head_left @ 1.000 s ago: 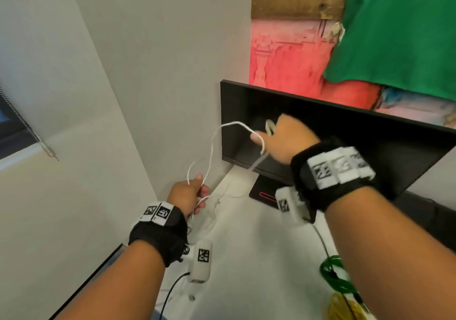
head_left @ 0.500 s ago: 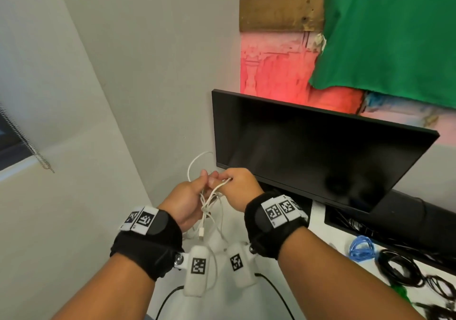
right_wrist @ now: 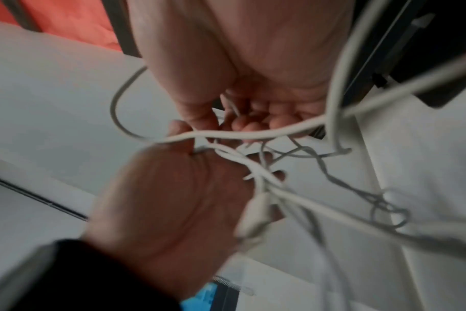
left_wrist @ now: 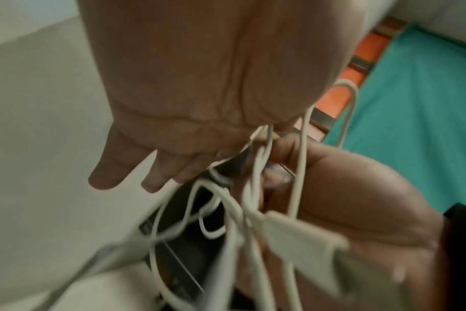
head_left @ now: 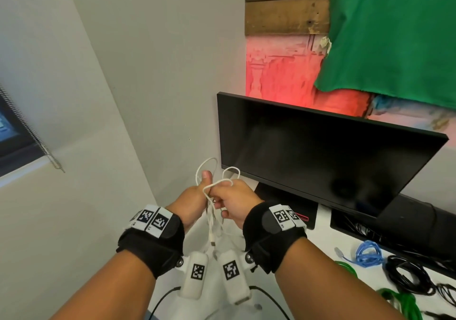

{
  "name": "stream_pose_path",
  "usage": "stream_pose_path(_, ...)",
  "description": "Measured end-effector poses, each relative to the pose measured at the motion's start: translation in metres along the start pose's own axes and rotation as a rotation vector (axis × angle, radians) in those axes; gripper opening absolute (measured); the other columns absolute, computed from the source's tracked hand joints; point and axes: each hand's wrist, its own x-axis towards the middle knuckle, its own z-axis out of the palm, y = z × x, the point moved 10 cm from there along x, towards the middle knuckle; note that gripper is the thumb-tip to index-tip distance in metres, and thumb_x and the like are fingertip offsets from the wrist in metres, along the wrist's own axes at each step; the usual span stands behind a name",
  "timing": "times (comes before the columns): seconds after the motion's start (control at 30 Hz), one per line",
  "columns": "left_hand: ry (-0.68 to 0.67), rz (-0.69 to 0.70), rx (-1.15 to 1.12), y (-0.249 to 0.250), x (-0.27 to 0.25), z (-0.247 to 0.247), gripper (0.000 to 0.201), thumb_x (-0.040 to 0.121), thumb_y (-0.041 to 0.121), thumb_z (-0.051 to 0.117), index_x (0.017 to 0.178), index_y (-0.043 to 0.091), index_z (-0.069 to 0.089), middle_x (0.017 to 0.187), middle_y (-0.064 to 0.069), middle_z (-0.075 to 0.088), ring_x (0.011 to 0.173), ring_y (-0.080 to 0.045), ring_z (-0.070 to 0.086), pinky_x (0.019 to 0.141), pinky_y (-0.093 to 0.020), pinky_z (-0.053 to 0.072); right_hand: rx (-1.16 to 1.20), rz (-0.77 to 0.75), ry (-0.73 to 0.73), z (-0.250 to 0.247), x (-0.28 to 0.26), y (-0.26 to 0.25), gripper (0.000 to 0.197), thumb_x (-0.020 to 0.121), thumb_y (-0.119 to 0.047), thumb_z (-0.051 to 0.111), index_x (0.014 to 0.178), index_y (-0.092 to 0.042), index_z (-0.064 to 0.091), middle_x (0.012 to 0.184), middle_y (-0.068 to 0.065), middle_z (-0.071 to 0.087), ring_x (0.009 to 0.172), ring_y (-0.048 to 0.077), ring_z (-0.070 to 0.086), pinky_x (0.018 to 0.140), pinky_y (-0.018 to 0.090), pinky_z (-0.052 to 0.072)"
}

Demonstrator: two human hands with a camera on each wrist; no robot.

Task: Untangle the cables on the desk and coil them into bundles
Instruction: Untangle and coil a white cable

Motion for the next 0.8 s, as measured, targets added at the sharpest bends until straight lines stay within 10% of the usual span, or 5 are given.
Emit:
stream_pose_path(0.13,0.072,0.084,0.252,0.020,0.006,-0.027,0.079,0.089,0.068,0.009,0.125,0.024,0.064,0.131,-0.004,0.062,0.123,-0.019,0.053,0.100,-0.027,0.030,-0.145,-0.037,0.270,-0.039,0.012,0.007,0.022,0.083,-0.026,0.060,0.066,-0.014,0.068,0.061,0.000,0.059,0.061,0.016,0.057,0.058,0.030,0.044)
stream_pose_path(0.37,0.369,0.326,0.030,0.075,-0.020,-0.080,0.072,0.104,0.048,0.020,0.053,0.013,0.056,0.061,-0.005,0.070,0.076,-0.026,0.070,0.087,-0.040,0.051,-0.563,0.170,0.464,-0.090,0.028,0.062,0.026,0.089,-0.029,0.059,0.073,-0.009,0.055,0.072,0.004,0.058,0.060,0.019,0.053,0.054,0.026,0.039)
stream_pose_path(0.57,0.234,0.237,0.048,0.087,-0.018,-0.091,0.039,0.093,0.039,0.061,0.063,0.015,0.054,0.051,-0.002,0.047,0.041,-0.017,0.051,0.046,-0.029,0.050,-0.731,0.276,0.171,-0.089,0.014,0.101,0.029,0.094,-0.018,0.061,0.122,-0.016,0.055,0.114,0.007,0.060,0.092,0.022,0.064,0.083,0.035,0.057)
stream_pose_path(0.67,0.200,0.137,0.259,0.069,-0.007,-0.076,0.031,0.084,0.027,0.071,0.066,0.013,0.051,0.052,-0.001,0.041,0.041,-0.013,0.038,0.043,-0.023,0.036,-0.878,0.237,-0.042,-0.068,0.006,0.062,0.072,0.089,-0.005,0.051,0.150,-0.035,0.026,0.128,0.007,0.057,0.096,0.023,0.066,0.083,0.036,0.059)
stream_pose_path(0.8,0.057,0.072,0.002,0.049,-0.002,-0.053,0.039,0.088,0.024,0.066,0.058,0.019,0.041,0.051,0.003,0.031,0.045,-0.014,0.024,0.043,-0.021,0.022,-1.016,0.042,0.079,-0.085,-0.007,-0.014,0.076,0.086,-0.024,0.054,0.153,-0.040,0.023,0.146,0.000,0.048,0.122,0.022,0.054,0.094,0.030,0.047)
